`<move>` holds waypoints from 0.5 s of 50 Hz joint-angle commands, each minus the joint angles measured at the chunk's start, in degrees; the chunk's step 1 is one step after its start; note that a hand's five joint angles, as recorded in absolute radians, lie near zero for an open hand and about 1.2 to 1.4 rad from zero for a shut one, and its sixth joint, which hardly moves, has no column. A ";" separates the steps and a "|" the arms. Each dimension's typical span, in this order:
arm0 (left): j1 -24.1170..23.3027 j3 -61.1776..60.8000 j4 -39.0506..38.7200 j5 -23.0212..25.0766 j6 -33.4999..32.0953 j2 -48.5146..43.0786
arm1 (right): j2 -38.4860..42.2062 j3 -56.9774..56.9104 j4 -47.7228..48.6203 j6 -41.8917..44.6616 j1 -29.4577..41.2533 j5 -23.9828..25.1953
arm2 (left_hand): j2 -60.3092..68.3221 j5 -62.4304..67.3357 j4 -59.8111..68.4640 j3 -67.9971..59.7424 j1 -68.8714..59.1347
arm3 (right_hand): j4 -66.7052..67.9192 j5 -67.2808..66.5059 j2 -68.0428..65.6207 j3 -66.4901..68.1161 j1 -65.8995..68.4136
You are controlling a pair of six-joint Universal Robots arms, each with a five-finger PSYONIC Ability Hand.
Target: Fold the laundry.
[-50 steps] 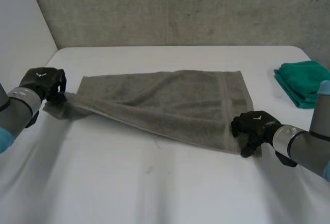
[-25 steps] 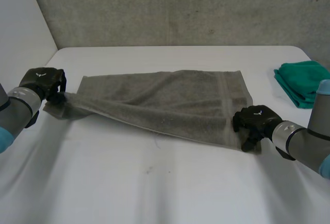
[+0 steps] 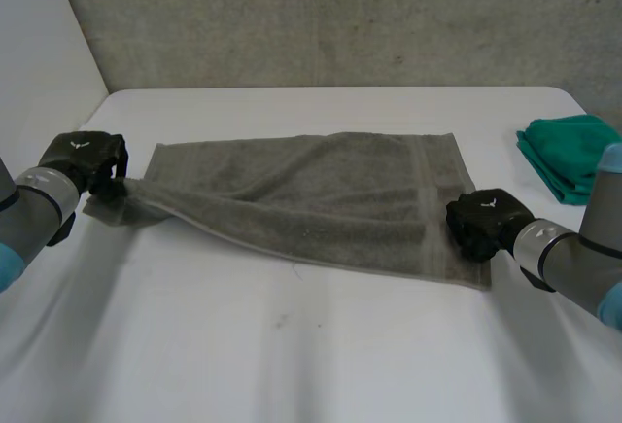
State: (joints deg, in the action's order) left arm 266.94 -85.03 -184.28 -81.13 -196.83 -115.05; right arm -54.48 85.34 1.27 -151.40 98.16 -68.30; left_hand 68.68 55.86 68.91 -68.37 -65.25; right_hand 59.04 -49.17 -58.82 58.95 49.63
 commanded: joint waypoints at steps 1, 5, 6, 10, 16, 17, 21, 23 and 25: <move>-0.19 -1.09 1.65 0.18 1.10 1.41 | -6.69 1.93 -1.79 -1.17 -0.08 -0.08 | 11.32 14.14 11.09 -11.63 -14.75 | -19.80 19.94 19.59 -19.72 -10.40; -0.28 -1.63 1.56 0.18 1.10 1.76 | -8.01 4.30 -5.21 -1.17 -0.17 0.71 | 11.32 14.14 11.09 -11.63 -14.75 | -30.61 30.74 30.40 -30.53 -21.21; -0.28 -1.71 1.56 0.18 1.10 1.76 | -8.01 4.74 -5.66 -1.17 -0.17 0.97 | 11.32 14.14 11.09 -11.63 -14.75 | -30.95 31.08 30.74 -30.87 -21.54; -0.37 -1.98 1.47 0.27 1.10 1.76 | -8.01 7.73 -5.49 -1.17 -0.25 1.59 | 11.32 14.14 11.09 -11.63 -14.75 | -33.30 33.43 33.09 -33.22 -23.90; -0.37 -1.98 1.38 0.27 1.10 1.67 | -7.22 9.23 -1.80 -0.91 -0.43 2.65 | 11.32 14.14 11.09 -11.63 -14.75 | -30.45 30.59 30.24 -30.37 -21.05; -0.37 -1.98 1.38 0.27 1.10 1.67 | -7.05 9.14 -1.53 -0.82 -0.43 2.65 | 11.32 14.14 11.09 -11.63 -14.75 | -29.78 29.91 29.57 -29.70 -20.37; -0.37 -1.98 1.30 0.27 1.10 1.59 | -5.38 8.26 -0.57 -0.73 -0.43 2.65 | 11.32 14.14 11.09 -11.63 -14.75 | -25.75 25.88 25.54 -25.66 -16.34; -0.37 -1.98 1.29 0.27 1.10 1.59 | -4.76 7.83 0.13 -0.56 -0.43 2.65 | 11.32 14.14 11.09 -11.63 -14.75 | -22.23 22.36 22.02 -22.15 -12.82; -0.37 -1.98 1.29 0.27 1.10 1.59 | -4.32 7.56 0.58 -0.38 -0.34 2.56 | 11.32 14.14 11.09 -11.63 -14.75 | -20.36 20.49 20.15 -20.28 -10.95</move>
State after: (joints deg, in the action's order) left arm 266.57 -87.04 -182.95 -80.86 -195.73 -113.44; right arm -60.48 94.08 0.32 -152.13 97.74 -65.61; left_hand 68.68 55.85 68.91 -68.37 -65.25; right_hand 29.37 -18.83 -28.42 29.38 24.77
